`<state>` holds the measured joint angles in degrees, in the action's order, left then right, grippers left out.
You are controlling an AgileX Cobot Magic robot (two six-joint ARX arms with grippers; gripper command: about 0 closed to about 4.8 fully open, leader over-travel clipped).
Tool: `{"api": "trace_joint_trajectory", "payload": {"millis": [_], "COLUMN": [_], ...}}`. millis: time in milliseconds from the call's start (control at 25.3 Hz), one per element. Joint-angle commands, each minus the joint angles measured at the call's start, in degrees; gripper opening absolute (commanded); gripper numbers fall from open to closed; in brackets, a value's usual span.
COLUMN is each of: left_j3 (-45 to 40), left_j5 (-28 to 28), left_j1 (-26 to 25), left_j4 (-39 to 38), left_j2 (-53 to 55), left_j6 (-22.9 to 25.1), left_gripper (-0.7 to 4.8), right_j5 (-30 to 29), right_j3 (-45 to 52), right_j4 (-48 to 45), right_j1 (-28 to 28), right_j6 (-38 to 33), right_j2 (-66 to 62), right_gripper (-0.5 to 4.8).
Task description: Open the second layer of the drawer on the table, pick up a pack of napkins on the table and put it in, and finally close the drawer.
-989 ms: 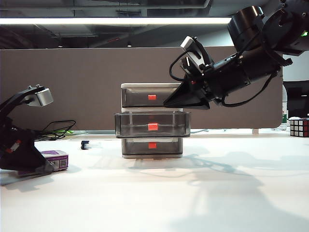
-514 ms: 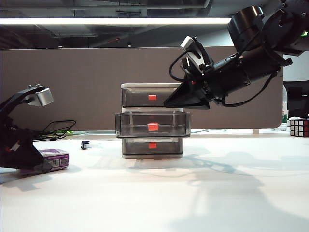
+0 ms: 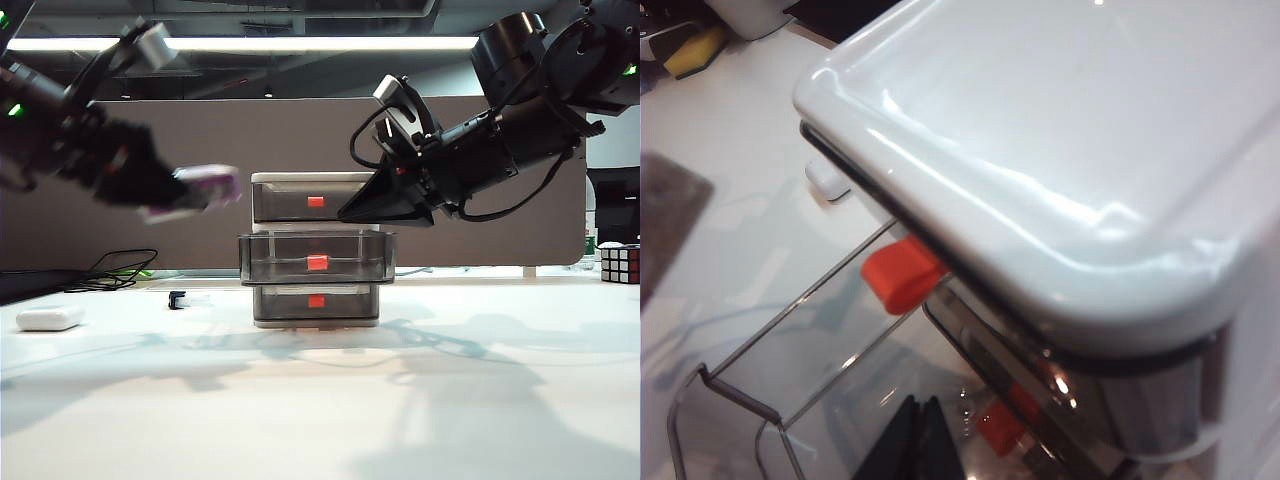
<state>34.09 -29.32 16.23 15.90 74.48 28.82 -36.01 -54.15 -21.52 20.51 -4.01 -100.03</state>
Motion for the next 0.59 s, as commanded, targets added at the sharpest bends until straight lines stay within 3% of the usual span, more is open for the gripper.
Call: {"api": "trace_joint_trajectory", "payload": {"millis": [40, 316, 593], "left_j3": [3.3, 9.3, 16.7], "left_j5": [-0.1, -0.3, -0.4], "left_j1": [2.1, 5.2, 10.6], "left_j4": [-0.5, -0.9, -2.2], "left_j2": [-0.1, 2.0, 12.5], "left_j6": [-0.3, -0.3, -0.3], "left_gripper": [2.64, 2.64, 2.65], "right_j5": [-0.1, 0.1, 0.0], "right_j3": [-0.2, -0.2, -0.2], "right_j4": [-0.5, -0.8, -0.8], "right_j1": [0.0, 0.0, -0.3], "right_j6": [0.2, 0.2, 0.2], "right_j2": [0.2, 0.2, 0.2], "right_gripper": [-0.04, -0.04, -0.04]}}
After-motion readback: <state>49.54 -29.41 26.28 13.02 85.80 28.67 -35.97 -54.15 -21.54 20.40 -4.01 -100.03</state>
